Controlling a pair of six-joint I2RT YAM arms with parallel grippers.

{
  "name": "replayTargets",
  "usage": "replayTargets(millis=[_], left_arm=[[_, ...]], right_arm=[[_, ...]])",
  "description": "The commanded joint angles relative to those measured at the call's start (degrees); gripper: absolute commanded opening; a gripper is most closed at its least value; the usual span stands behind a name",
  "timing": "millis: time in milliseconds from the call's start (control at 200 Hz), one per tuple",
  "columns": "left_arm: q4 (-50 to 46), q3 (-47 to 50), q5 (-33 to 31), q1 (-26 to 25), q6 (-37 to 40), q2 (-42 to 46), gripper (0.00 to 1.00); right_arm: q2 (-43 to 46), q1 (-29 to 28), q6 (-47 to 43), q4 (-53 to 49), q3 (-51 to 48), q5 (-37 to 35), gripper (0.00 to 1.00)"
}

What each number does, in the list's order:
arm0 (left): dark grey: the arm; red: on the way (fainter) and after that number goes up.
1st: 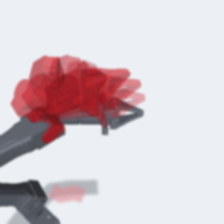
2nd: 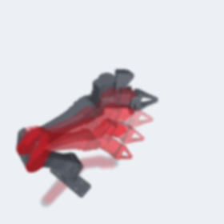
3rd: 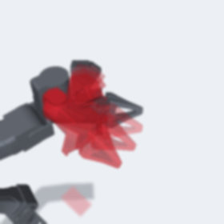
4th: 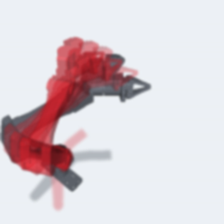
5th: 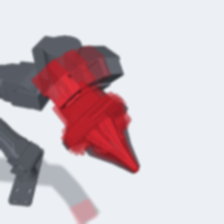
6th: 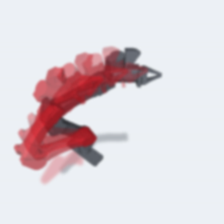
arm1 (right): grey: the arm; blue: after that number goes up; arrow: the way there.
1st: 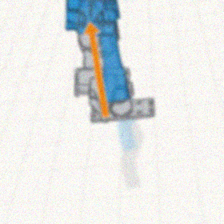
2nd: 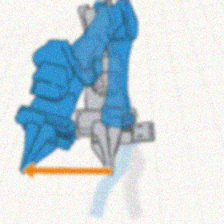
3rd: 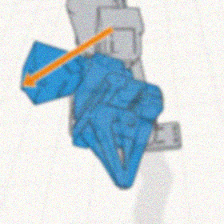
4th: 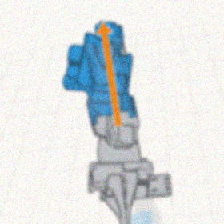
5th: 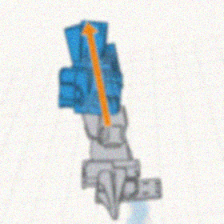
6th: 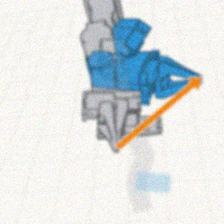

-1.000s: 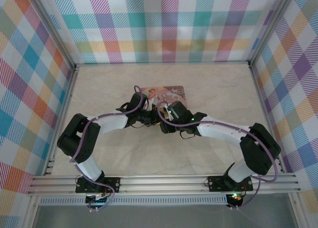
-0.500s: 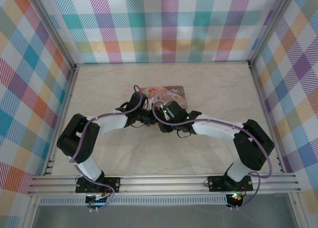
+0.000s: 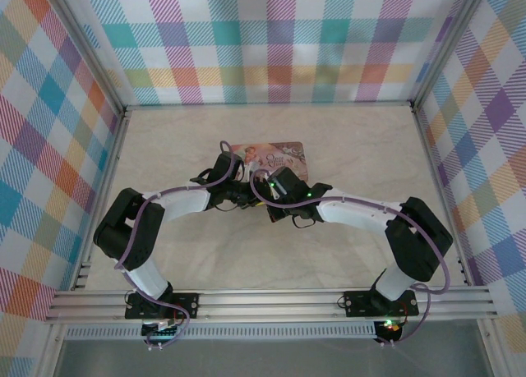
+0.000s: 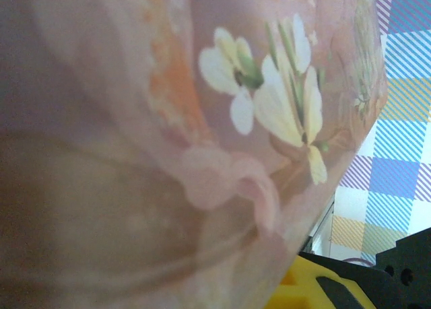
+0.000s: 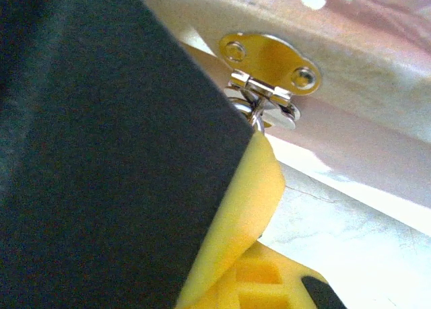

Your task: Unlock the padlock with the key

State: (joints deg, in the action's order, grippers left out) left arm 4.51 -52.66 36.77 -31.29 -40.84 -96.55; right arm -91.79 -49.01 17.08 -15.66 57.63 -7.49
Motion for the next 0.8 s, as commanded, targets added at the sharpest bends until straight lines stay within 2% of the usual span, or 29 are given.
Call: replayTargets(millis=[0, 285, 540, 795], left_arm=[[0.19, -0.55, 1.77, 0.31, 0.44, 1.92, 0.14], [2.2, 2.83, -1.78, 0.35, 0.24, 0.85, 0.23], [2.0, 5.66, -6.1, 0.38, -0.19, 0.62, 0.37], [0.32, 7.96, -10.32, 0.53, -0.71, 4.6, 0.39]], right_arm=[[-1.22, -0.29, -0.46, 1.26, -0.12, 1.09, 0.0], [-5.23, -0.25, -1.16, 3.63, -1.06, 2.82, 0.0], [-8.02, -0.29, -1.2, 4.71, -1.47, 4.01, 0.0], [-7.8, -0.29, -3.39, 4.15, -1.33, 4.14, 0.0]])
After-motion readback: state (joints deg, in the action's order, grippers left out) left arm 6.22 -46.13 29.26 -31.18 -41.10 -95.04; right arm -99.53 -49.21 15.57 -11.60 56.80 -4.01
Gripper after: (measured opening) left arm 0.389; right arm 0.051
